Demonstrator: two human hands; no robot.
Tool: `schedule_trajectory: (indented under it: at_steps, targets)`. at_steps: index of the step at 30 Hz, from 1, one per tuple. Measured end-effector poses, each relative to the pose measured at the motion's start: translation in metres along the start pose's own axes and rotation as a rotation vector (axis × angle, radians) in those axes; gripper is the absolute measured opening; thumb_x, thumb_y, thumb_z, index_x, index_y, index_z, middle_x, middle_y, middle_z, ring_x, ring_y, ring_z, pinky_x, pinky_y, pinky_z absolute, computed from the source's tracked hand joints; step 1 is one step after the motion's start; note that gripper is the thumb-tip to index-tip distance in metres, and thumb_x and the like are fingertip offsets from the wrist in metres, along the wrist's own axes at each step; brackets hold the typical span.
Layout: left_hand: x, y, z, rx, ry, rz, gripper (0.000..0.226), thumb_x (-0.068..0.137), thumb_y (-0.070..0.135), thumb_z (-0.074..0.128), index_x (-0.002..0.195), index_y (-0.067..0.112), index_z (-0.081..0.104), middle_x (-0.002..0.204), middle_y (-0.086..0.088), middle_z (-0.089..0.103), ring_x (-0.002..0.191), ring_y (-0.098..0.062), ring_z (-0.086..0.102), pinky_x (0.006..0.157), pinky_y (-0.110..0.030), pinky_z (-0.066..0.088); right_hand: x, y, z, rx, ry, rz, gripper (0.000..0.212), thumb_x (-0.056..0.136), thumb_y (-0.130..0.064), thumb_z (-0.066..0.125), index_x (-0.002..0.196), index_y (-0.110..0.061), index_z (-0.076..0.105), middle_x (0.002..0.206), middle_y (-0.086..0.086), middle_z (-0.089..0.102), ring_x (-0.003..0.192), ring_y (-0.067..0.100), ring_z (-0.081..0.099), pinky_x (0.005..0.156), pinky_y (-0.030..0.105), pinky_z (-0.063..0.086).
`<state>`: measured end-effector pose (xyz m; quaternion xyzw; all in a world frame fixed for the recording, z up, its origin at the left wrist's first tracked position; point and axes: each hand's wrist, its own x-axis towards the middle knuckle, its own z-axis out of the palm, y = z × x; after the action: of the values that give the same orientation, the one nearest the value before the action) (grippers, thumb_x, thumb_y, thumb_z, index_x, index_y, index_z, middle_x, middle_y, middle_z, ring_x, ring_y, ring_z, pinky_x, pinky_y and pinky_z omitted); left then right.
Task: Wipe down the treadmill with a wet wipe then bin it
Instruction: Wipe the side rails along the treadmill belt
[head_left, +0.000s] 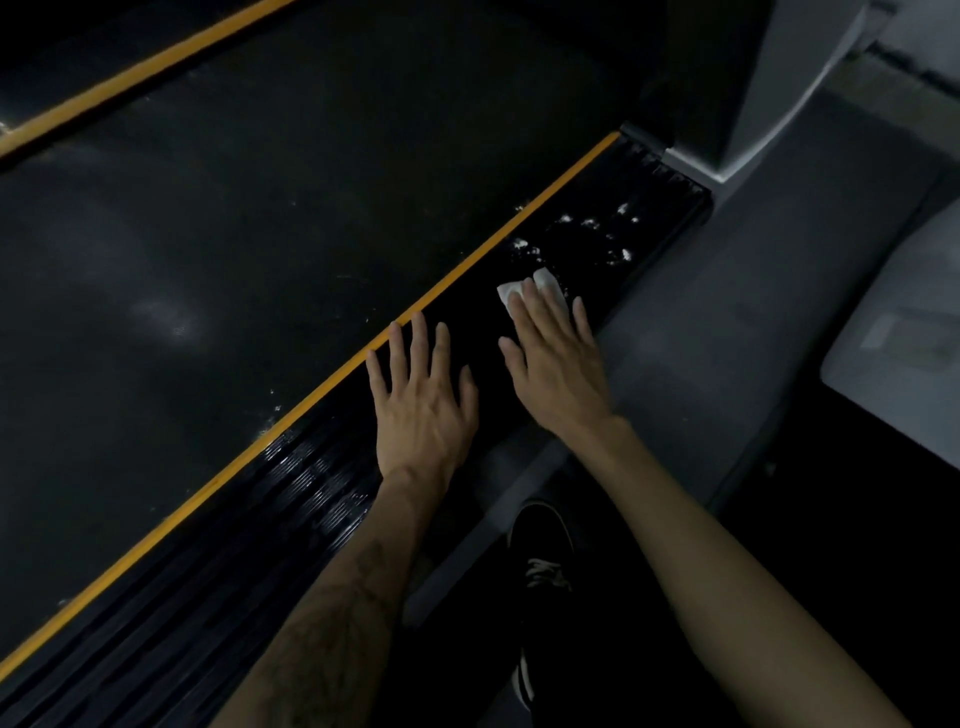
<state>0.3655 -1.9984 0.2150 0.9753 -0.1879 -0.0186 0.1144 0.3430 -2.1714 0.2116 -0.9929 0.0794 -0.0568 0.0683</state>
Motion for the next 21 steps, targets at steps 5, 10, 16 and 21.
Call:
schedule_trajectory:
  at_steps: [5, 10, 16, 21]
  targets:
    - [0.001, -0.001, -0.001, 0.007, -0.020, 0.030, 0.072, 0.104, 0.056, 0.010, 0.164, 0.018, 0.018, 0.173, -0.007, 0.002, 0.159, -0.025, -0.012, 0.128, -0.055, 0.000, -0.018, -0.021, 0.011, 0.048, 0.074, 0.061, 0.069, 0.106, -0.047, 0.019, 0.158, -0.003, 0.032, 0.167, 0.016, 0.025, 0.157, 0.026, 0.015, 0.129, 0.048, 0.010]
    - [0.002, 0.000, 0.000, 0.027, -0.005, 0.065, 0.069, 0.105, 0.055, 0.012, 0.164, 0.019, 0.021, 0.173, -0.007, 0.006, 0.159, -0.026, -0.006, 0.127, -0.056, 0.003, -0.009, 0.005, 0.004, 0.026, 0.074, -0.014, 0.064, 0.108, -0.045, 0.015, 0.160, -0.011, 0.029, 0.170, 0.007, 0.020, 0.158, 0.021, 0.009, 0.128, 0.052, 0.008]
    - [0.002, 0.001, -0.001, 0.017, -0.018, 0.070, 0.069, 0.105, 0.054, 0.013, 0.164, 0.019, 0.021, 0.173, -0.007, 0.006, 0.159, -0.025, -0.006, 0.128, -0.055, 0.001, -0.014, -0.009, 0.012, 0.091, 0.134, -0.004, 0.064, 0.106, -0.047, 0.028, 0.155, -0.007, 0.040, 0.165, 0.012, 0.032, 0.156, 0.025, 0.021, 0.127, 0.052, 0.015]
    - [0.003, 0.001, -0.001, 0.018, -0.007, 0.059, 0.069, 0.105, 0.054, 0.012, 0.164, 0.020, 0.021, 0.173, -0.006, 0.006, 0.159, -0.024, -0.006, 0.128, -0.053, -0.001, -0.022, 0.005, 0.013, 0.049, 0.176, 0.041, 0.061, 0.109, -0.043, 0.025, 0.157, -0.007, 0.036, 0.167, 0.011, 0.027, 0.157, 0.023, 0.017, 0.127, 0.052, 0.014]
